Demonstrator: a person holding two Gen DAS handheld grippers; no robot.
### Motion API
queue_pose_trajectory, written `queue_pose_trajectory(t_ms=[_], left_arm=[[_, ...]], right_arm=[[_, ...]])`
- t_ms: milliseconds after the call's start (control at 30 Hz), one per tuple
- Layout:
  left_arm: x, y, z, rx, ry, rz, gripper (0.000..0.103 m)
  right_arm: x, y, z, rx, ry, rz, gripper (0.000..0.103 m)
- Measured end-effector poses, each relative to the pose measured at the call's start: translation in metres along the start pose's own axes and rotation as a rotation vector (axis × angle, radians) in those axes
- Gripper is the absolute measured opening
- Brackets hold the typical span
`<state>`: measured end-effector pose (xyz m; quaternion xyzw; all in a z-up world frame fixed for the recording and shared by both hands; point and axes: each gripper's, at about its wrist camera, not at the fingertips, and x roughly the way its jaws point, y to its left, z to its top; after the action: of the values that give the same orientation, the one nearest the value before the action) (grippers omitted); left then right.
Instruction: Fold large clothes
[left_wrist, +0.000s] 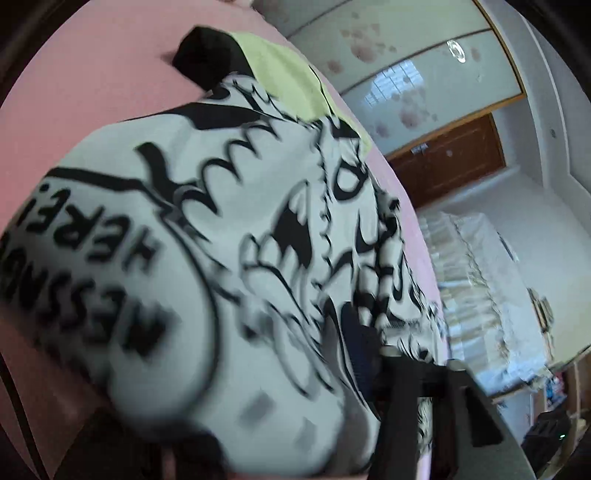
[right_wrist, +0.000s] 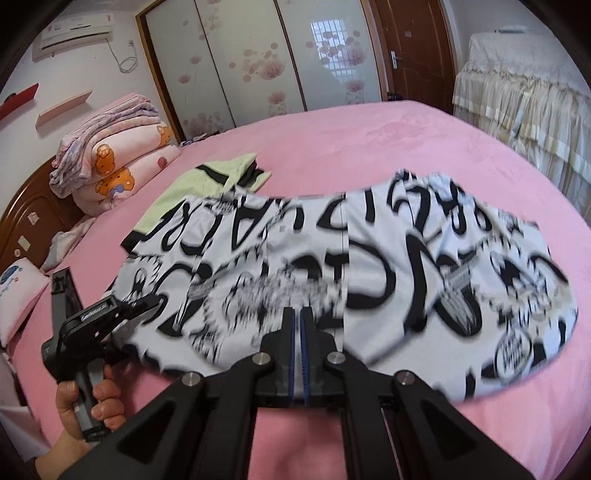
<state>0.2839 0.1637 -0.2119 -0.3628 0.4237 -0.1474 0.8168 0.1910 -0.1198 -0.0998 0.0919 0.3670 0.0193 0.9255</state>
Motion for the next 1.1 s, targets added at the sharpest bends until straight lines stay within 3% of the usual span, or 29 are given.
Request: queue_pose_trajectory(t_ms=[100, 167, 267, 333, 500, 767, 967, 1033, 1100], left_arm=[[0.0, -0.011, 0.002, 0.015, -0.047, 0.03, 0.022], [-0.006, -0.031, -0.003, 0.099, -0.093, 0.085, 0.016], [-0.018, -0.072, -0.012, 0.255, -0.171, 0.138, 0.012], [-0.025, -0.093, -0.014, 0.314, -0.197, 0.136, 0.011], [-0.028, -0.155, -0.024, 0.441, -0.225, 0.109, 0.01], [-0.026, -0.25, -0.062, 0.672, -0.2, 0.057, 0.01], [0.009, -0.315, -0.104, 0.843, -0.132, 0.033, 0.012], [0.028, -0.335, -0.122, 0.892, -0.1, 0.018, 0.012], [0.049, -0.35, -0.143, 0.945, -0.053, 0.019, 0.013]], right_arm=[[0.022, 0.005, 0.013, -0.025, -0.006, -0.015, 0.002], [0.039, 0.007, 0.017, -0.034, 0.006, -0.006, 0.002], [0.073, 0.008, 0.005, -0.056, 0.1, -0.005, 0.002], [0.088, 0.008, -0.01, -0.075, 0.15, -0.011, 0.002], [0.09, 0.001, -0.023, -0.056, 0.146, 0.008, 0.002], [0.082, -0.03, -0.034, 0.112, 0.177, 0.14, 0.002], [0.042, -0.081, -0.05, 0.325, 0.208, 0.333, 0.002], [0.017, -0.105, -0.058, 0.374, 0.18, 0.334, 0.002], [-0.019, -0.138, -0.066, 0.391, 0.13, 0.24, 0.002]])
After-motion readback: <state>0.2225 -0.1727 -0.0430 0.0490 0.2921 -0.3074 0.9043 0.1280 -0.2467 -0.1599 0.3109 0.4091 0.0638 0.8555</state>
